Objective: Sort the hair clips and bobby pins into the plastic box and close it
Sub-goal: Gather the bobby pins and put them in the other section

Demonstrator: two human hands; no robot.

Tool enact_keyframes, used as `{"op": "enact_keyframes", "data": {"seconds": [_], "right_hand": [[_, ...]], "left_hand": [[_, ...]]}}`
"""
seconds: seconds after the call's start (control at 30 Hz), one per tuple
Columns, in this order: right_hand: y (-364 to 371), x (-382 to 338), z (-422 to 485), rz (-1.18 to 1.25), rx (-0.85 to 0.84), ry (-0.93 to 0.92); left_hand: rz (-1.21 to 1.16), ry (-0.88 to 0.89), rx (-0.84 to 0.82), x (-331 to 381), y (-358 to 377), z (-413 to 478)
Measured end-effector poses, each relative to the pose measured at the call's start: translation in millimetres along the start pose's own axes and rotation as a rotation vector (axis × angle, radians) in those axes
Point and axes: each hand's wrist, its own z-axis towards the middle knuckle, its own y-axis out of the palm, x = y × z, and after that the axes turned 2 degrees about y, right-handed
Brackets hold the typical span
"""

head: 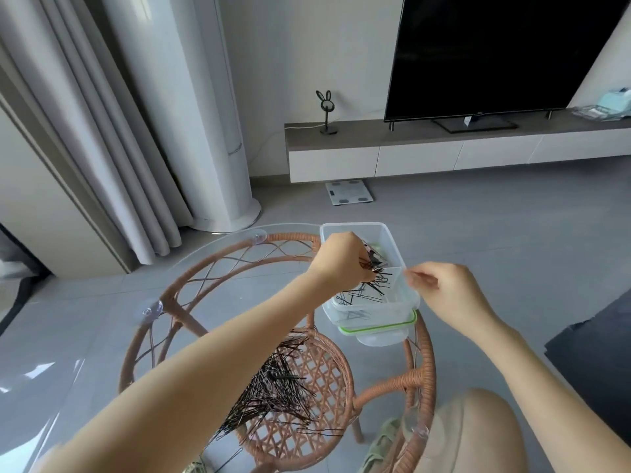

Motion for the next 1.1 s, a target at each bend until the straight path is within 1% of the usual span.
{"op": "enact_keyframes", "data": {"seconds": [0.1,0.17,0.23,0.27,0.37,0.5,0.57,0.63,0.7,0.77,0.8,0.83,0.9,0.97,1.03,1.1], "right_hand": [[-4,1,-5,-0.027,-0.023,-0.028],[-6,0,-6,-0.049,-0.018,-0.057],[-8,-2,-6,-0.045,-0.008,-0.082],[-8,-3,-7,-0.037,-0.004,-0.092],[-7,-11,-9,-0.02,0.024,-0.128],[-7,-30,-20,0.007,0.086,-0.197],[-3,-45,-34,0.078,0.061,-0.234],[8,-58,-56,0.153,-0.049,-0.252],[28,-71,-79,0.135,-0.222,-0.262],[54,-74,-96,0.0,-0.396,-0.266],[67,-72,-100,-0.098,-0.457,-0.266],[79,-69,-103,-0.203,-0.5,-0.263],[101,-67,-102,-0.352,-0.534,-0.255],[116,-68,-100,-0.421,-0.496,-0.265],[130,-76,-96,-0.443,-0.439,-0.287],[141,-86,-92,-0.403,-0.421,-0.281]], "left_hand": [[0.1,-0.013,-0.083,3,20,16],[0.21,-0.014,-0.209,1,28,21],[0.216,-0.016,-0.321,-5,32,24],[0.182,-0.012,-0.345,-9,33,24],[0.029,0.012,-0.267,-13,20,17],[-0.106,-0.016,-0.035,-19,-5,1],[-0.14,-0.049,0.031,-28,-17,-16],[-0.104,-0.062,-0.002,-47,-25,-39],[-0.047,-0.093,-0.073,-74,-27,-67],[0.016,-0.154,-0.088,-102,-22,-96],[0.051,-0.179,-0.094,-114,-19,-110],[0.09,-0.209,-0.135,-123,-15,-124],[0.143,-0.284,-0.253,-135,-6,-153],[0.179,-0.331,-0.308,-140,7,-174],[0.242,-0.331,-0.285,-140,20,-186],[0.269,-0.319,-0.199,-136,31,-186]]}}
